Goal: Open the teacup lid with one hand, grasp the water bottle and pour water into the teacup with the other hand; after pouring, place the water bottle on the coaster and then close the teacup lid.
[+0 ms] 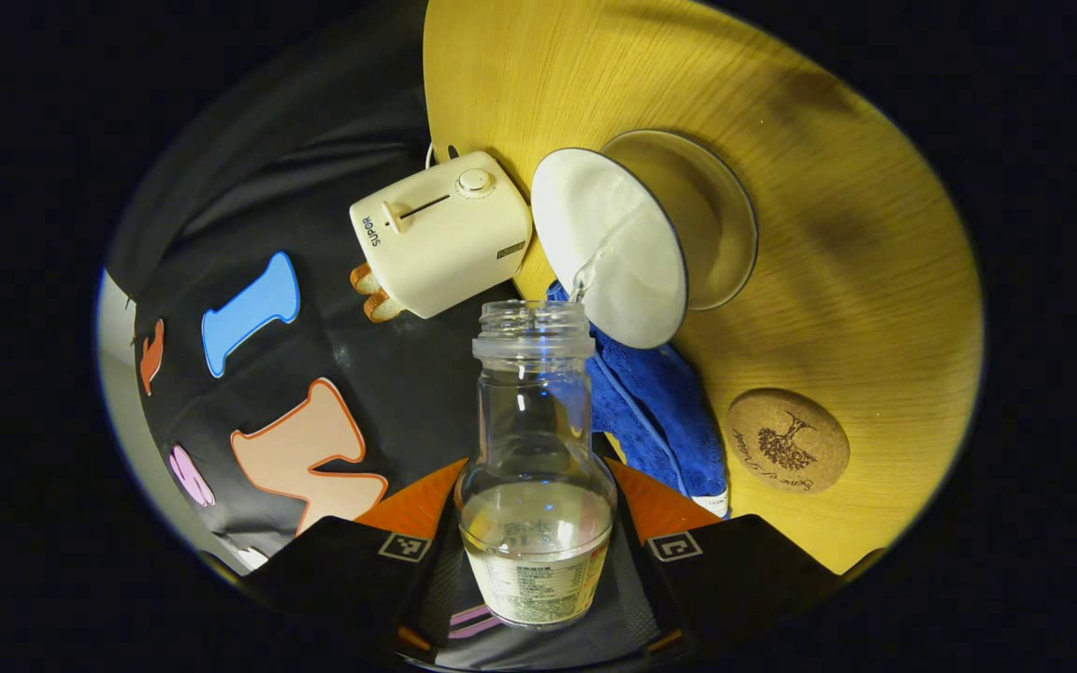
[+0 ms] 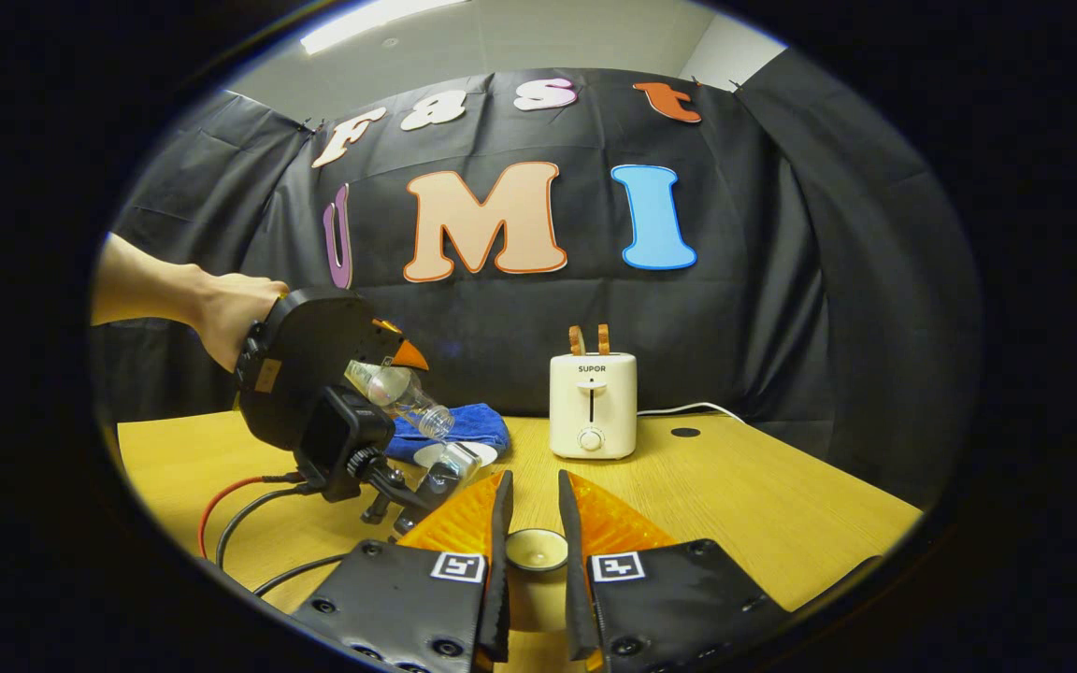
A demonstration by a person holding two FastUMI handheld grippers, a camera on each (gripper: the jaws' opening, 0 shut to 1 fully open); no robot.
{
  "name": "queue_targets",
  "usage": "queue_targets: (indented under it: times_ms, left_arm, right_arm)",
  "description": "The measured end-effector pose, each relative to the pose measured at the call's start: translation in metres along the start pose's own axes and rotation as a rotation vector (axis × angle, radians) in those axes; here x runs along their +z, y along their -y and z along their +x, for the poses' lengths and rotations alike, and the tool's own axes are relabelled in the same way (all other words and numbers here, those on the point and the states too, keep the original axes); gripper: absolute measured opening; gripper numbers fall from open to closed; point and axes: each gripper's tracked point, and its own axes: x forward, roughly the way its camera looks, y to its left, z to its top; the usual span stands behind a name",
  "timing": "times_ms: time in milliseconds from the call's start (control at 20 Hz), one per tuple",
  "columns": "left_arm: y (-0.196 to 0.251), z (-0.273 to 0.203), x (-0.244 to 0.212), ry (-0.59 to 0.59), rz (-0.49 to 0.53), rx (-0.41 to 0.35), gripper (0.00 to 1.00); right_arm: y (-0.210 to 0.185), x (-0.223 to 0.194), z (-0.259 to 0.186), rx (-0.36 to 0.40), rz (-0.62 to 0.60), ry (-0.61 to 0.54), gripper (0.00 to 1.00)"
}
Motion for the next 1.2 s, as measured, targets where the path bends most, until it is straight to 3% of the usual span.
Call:
queue_targets:
  times_ms: [600, 1200]
  left_arm:
    - [-0.0097, -0.0010, -0.0001, -0.008, 0.057, 0.001, 0.68]
    - [-0.0014, 0.0029, 0.0001, -0.004, 0.028, -0.012, 0.68]
  right_arm:
    - [0.0028, 0.0000, 0.0008, -0.003, 0.000, 0.001, 0.27]
    - [0.0027, -0.0004, 0.0009, -0.004, -0.001, 0.001, 0.27]
